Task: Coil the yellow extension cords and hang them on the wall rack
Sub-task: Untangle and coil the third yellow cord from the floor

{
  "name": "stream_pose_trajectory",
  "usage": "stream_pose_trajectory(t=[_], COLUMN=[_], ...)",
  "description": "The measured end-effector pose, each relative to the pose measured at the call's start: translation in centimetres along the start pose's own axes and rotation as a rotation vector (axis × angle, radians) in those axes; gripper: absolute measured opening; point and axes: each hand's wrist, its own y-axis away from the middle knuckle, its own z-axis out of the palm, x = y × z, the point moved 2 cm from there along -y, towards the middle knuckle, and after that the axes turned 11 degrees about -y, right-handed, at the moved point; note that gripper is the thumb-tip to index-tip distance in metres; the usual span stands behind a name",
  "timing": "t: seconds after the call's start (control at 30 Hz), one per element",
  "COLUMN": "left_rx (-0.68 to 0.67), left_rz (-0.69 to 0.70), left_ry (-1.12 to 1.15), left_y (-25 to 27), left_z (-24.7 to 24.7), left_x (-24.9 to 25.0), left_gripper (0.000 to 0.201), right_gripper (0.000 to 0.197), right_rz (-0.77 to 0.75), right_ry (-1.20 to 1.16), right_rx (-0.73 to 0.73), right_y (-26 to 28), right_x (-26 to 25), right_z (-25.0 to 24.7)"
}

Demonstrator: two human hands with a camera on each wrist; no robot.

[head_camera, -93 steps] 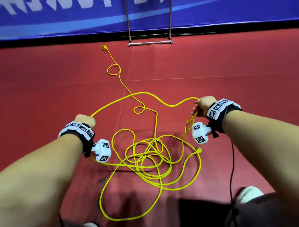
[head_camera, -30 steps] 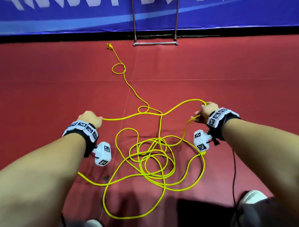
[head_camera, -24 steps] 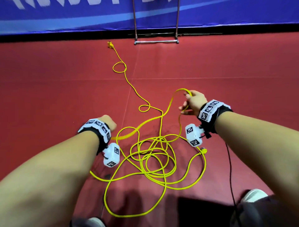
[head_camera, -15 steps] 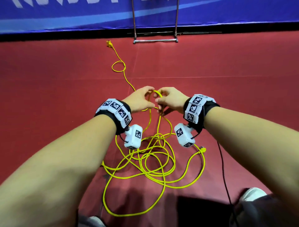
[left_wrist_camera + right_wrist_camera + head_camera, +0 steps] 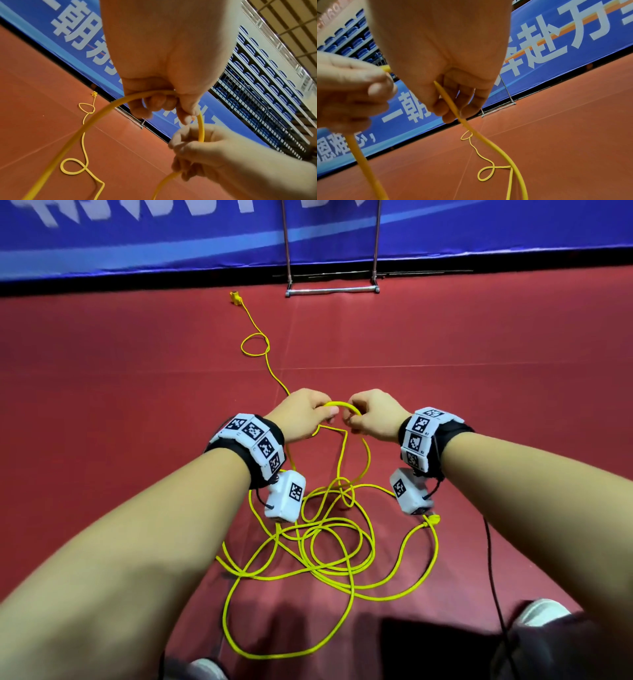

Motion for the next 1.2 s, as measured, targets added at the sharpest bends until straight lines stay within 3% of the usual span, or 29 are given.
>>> stream_pose_trajectory(t=[0.13, 0.23, 0.33, 0.43, 0.63, 0.73, 0.8, 0.87, 0.97, 1.07, 1.2], left_rx=[0.125, 0.278, 0.31, 0.299, 0.062, -0.194, -0.433, -0.561, -0.518, -0.428, -0.389], left_rz=[-0.03, -0.041, -0.084, -0.228, -0.45, -0.525, -0.504, -0.465, -0.48, -0.561, -0.544], left_ry=[0.203, 0.333, 0.331, 0.305, 0.189, 0.033, -0.133, -0.131, 0.123, 0.428, 0.579], left_y=[-0.3, -0.5, -0.6, -0.8, 0.2, 1.8, 2.8, 3.1, 1.9, 0.5, -1.1], left_z=[-1.5, -3.9, -4.1, -2.5, 0.8, 1.8, 2.1, 2.4, 3.1, 3.9, 4.6], left_x=[1.1, 1.1, -0.4, -2.9, -6.8, -7.2, -6.1, -4.7, -3.4, -1.6, 0.8], left_gripper=[0.027, 0.032, 0.032, 0.032, 0.035, 0.025, 0.036, 0.046, 0.038, 0.012, 0.033], right_gripper=[0.012, 0.016, 0.024, 0.029, 0.031, 0.023, 0.025, 0.03, 0.023, 0.02, 0.025], right_rz=[0.054, 0.257, 0.405, 0.464, 0.489, 0.458, 0.485, 0.494, 0.394, 0.253, 0.163], right_ry=[0.265, 0.328, 0.219, -0.091, -0.439, -0.5, -0.543, -0.545, -0.411, -0.269, -0.126], right_rx=[0.036, 0.049, 0.121, 0.198, 0.375, 0.414, 0.361, 0.307, 0.208, 0.099, 0.002], right_y=[0.1, 1.3, 2.2, 2.1, 1.5, 0.6, 0.3, 0.3, 0.8, 1.1, 1.5], right_x=[3.2, 8.0, 10.6, 10.6, 8.9, 7.5, 6.7, 6.1, 5.3, 4.3, 3.7], right_z=[0.1, -0.8, -2.5, -3.1, -3.7, -4.2, -4.2, -3.8, -3.2, -2.5, -1.7])
